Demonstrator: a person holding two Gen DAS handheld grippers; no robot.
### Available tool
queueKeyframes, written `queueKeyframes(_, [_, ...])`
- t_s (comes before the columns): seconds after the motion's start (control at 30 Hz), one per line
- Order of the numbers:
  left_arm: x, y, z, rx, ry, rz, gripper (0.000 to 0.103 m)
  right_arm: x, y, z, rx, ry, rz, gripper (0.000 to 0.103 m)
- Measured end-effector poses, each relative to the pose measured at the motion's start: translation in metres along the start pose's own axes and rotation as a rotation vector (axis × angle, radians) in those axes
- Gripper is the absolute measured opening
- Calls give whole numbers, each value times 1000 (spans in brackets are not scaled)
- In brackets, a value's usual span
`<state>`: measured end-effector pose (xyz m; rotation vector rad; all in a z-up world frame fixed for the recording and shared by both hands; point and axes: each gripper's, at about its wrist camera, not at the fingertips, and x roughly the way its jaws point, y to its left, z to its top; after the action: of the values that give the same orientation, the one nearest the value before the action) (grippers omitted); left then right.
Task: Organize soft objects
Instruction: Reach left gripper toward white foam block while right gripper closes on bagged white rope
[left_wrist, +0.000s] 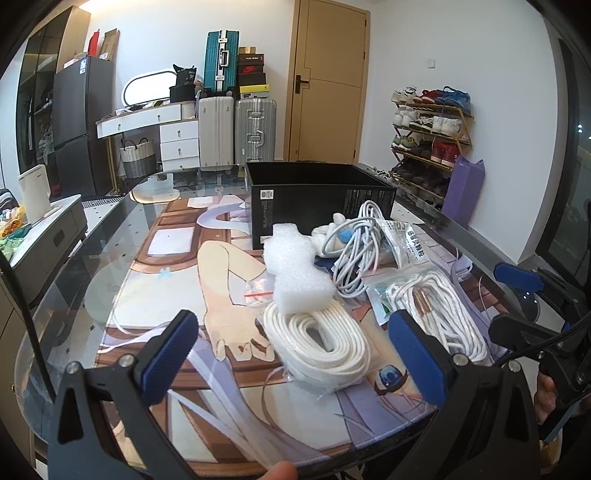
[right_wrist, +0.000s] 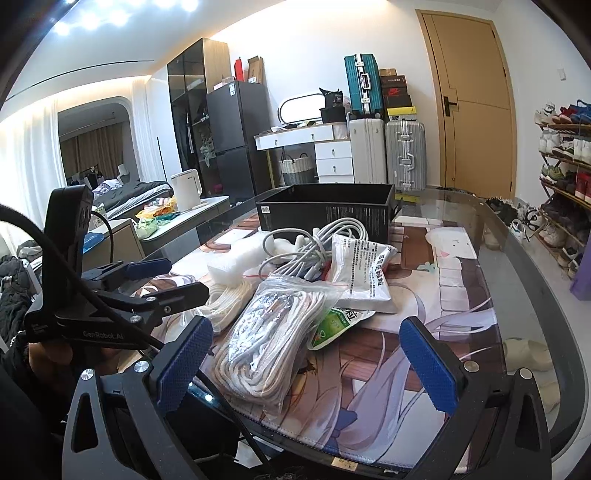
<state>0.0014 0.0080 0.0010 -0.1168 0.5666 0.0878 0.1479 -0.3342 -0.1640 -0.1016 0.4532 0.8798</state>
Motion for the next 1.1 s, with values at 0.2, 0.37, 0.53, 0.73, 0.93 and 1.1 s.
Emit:
queueKeyframes(0.2, [-1,3,1,-16,-10,9,103,0,2,0,-3,-5,4,103])
queueKeyframes(0.37, [0,5,1,-25,-9,14,103,1,5,3,-16,-3,11,103])
queueKeyframes(0.53, [1,6,2,-27,-11,23,103,3,7,3,-29,0,13,103])
queueKeyframes(0.73, [2,7,3,-24,-19,30,103,2,7,3,-27,-2,7,103])
queueKeyframes(0.93, [2,7,4,-21,-23,28,103,1,6,5,-26,-2,2,103])
queueKeyframes(1.1, [1,7,4,-12,-29,29,103,0,6,5,-26,-4,3,103])
